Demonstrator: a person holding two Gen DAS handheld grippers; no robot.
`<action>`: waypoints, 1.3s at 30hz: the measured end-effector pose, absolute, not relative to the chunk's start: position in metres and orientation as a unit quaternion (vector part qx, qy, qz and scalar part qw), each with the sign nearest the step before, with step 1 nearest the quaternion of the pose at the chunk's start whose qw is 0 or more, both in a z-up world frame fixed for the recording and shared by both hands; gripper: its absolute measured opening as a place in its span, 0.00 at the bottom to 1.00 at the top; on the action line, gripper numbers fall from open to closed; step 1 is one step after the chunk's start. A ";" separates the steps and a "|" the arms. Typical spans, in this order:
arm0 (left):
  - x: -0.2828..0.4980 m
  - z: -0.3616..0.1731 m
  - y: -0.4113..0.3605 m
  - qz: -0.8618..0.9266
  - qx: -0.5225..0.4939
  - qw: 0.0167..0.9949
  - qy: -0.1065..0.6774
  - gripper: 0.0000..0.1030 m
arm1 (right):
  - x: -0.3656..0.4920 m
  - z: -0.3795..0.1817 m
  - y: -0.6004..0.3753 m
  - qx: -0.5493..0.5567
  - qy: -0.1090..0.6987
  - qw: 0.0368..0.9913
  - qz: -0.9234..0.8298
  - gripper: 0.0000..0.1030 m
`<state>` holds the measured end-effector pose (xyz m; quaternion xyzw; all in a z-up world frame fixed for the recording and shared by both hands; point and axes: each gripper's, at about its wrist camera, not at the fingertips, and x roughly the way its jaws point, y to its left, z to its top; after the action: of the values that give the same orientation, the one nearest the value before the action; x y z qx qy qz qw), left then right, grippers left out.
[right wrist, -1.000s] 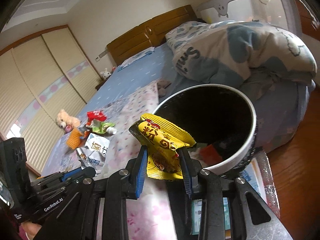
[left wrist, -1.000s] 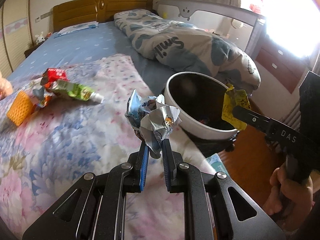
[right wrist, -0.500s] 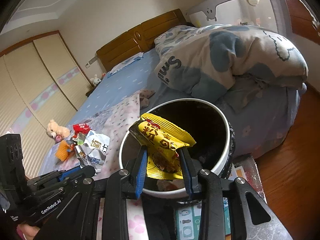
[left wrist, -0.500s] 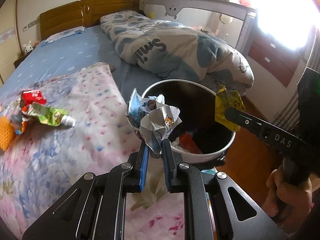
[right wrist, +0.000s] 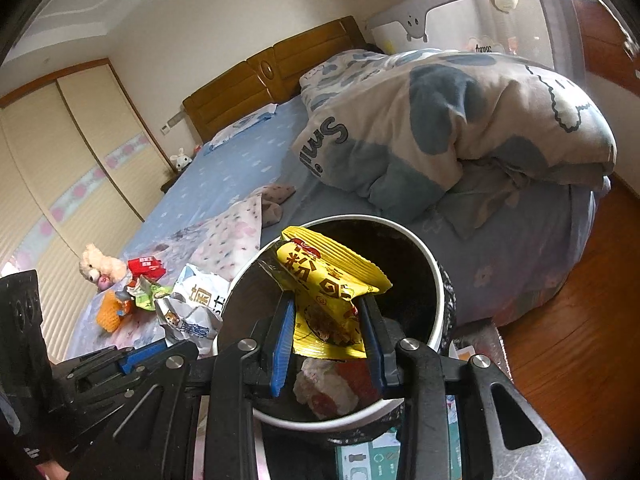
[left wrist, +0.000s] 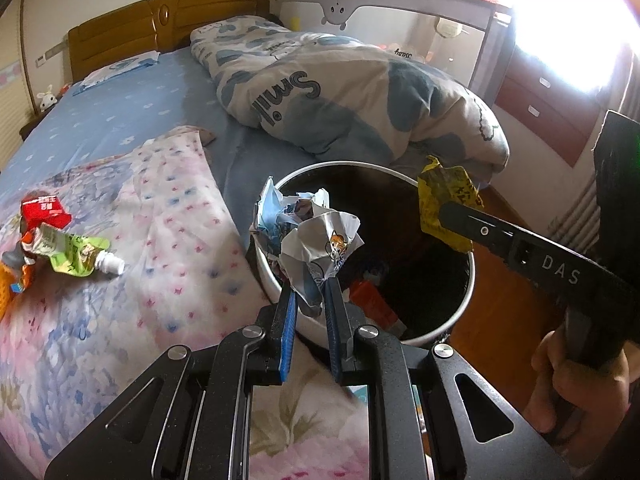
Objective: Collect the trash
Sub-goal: 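Open the left tool to drop the foil wrapper while the right tool drops the yellow bag into the bin, then move both open tools back over the remaining trash on the bed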
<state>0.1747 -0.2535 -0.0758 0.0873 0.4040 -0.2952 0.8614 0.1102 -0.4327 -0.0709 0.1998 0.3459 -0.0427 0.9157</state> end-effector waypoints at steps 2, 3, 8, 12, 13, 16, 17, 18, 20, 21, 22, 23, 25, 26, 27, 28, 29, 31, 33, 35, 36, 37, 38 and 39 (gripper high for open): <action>0.177 -0.077 -0.256 -0.295 0.090 0.861 0.405 0.12 | 0.113 -0.072 -0.434 0.199 0.349 0.915 -0.044 0.31; 0.178 -0.078 -0.258 -0.295 0.091 0.860 0.406 0.13 | 0.116 -0.073 -0.435 0.199 0.351 0.914 -0.044 0.31; 0.184 -0.081 -0.263 -0.299 0.092 0.855 0.413 0.15 | 0.122 -0.078 -0.437 0.199 0.360 0.910 -0.046 0.35; 0.187 -0.083 -0.266 -0.300 0.092 0.852 0.420 0.22 | 0.128 -0.081 -0.438 0.194 0.369 0.908 -0.044 0.41; 0.186 -0.083 -0.266 -0.300 0.090 0.851 0.422 0.30 | 0.129 -0.082 -0.438 0.194 0.372 0.907 -0.045 0.42; 0.184 -0.082 -0.261 -0.298 0.086 0.854 0.418 0.42 | 0.130 -0.085 -0.439 0.199 0.377 0.903 -0.047 0.46; 0.183 -0.082 -0.258 -0.297 0.085 0.855 0.417 0.44 | 0.129 -0.085 -0.439 0.199 0.378 0.903 -0.048 0.47; 0.182 -0.082 -0.256 -0.296 0.083 0.855 0.418 0.45 | 0.129 -0.085 -0.440 0.199 0.378 0.903 -0.049 0.50; 0.180 -0.082 -0.250 -0.291 0.077 0.857 0.418 0.52 | 0.127 -0.085 -0.441 0.203 0.377 0.902 -0.052 0.59; 0.179 -0.083 -0.246 -0.288 0.075 0.858 0.419 0.53 | 0.126 -0.085 -0.441 0.204 0.375 0.903 -0.052 0.62; 0.178 -0.084 -0.241 -0.283 0.071 0.859 0.419 0.54 | 0.125 -0.084 -0.441 0.205 0.374 0.903 -0.054 0.62; 0.177 -0.084 -0.237 -0.280 0.067 0.860 0.421 0.56 | 0.124 -0.083 -0.439 0.204 0.372 0.904 -0.054 0.65; 0.176 -0.086 -0.225 -0.271 0.057 0.862 0.424 0.57 | 0.122 -0.081 -0.435 0.205 0.368 0.905 -0.051 0.74; 0.176 -0.087 -0.219 -0.267 0.052 0.863 0.425 0.59 | 0.121 -0.080 -0.433 0.206 0.364 0.907 -0.047 0.78; 0.175 -0.088 -0.213 -0.262 0.047 0.865 0.426 0.60 | 0.120 -0.079 -0.430 0.206 0.362 0.908 -0.045 0.79; 0.174 -0.088 -0.206 -0.256 0.042 0.867 0.426 0.61 | 0.119 -0.078 -0.426 0.205 0.360 0.910 -0.041 0.79; 0.173 -0.088 -0.200 -0.251 0.038 0.869 0.425 0.61 | 0.120 -0.076 -0.422 0.203 0.359 0.910 -0.037 0.80; 0.172 -0.088 -0.185 -0.238 0.031 0.874 0.424 0.62 | 0.120 -0.074 -0.412 0.197 0.357 0.913 -0.026 0.80; 0.172 -0.089 -0.172 -0.224 0.024 0.877 0.423 0.62 | 0.120 -0.071 -0.403 0.191 0.356 0.915 -0.018 0.80; 0.173 -0.090 -0.156 -0.213 0.011 0.879 0.426 0.62 | 0.121 -0.069 -0.391 0.185 0.355 0.916 -0.006 0.81; 0.174 -0.091 -0.150 -0.208 0.007 0.880 0.427 0.62 | 0.122 -0.068 -0.387 0.184 0.355 0.917 -0.001 0.81; 0.174 -0.091 -0.142 -0.201 0.002 0.882 0.427 0.62 | 0.123 -0.067 -0.381 0.181 0.354 0.917 0.006 0.82; 0.174 -0.092 -0.134 -0.194 -0.002 0.883 0.427 0.62 | 0.124 -0.066 -0.375 0.179 0.355 0.918 0.011 0.83; 0.175 -0.092 -0.128 -0.189 -0.005 0.884 0.427 0.62 | 0.125 -0.066 -0.370 0.177 0.355 0.918 0.017 0.84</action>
<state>0.1751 -0.1282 -0.0924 -0.0054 0.4272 -0.1891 0.8841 0.1252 -0.3702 -0.0659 0.1772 0.3547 0.0167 0.9179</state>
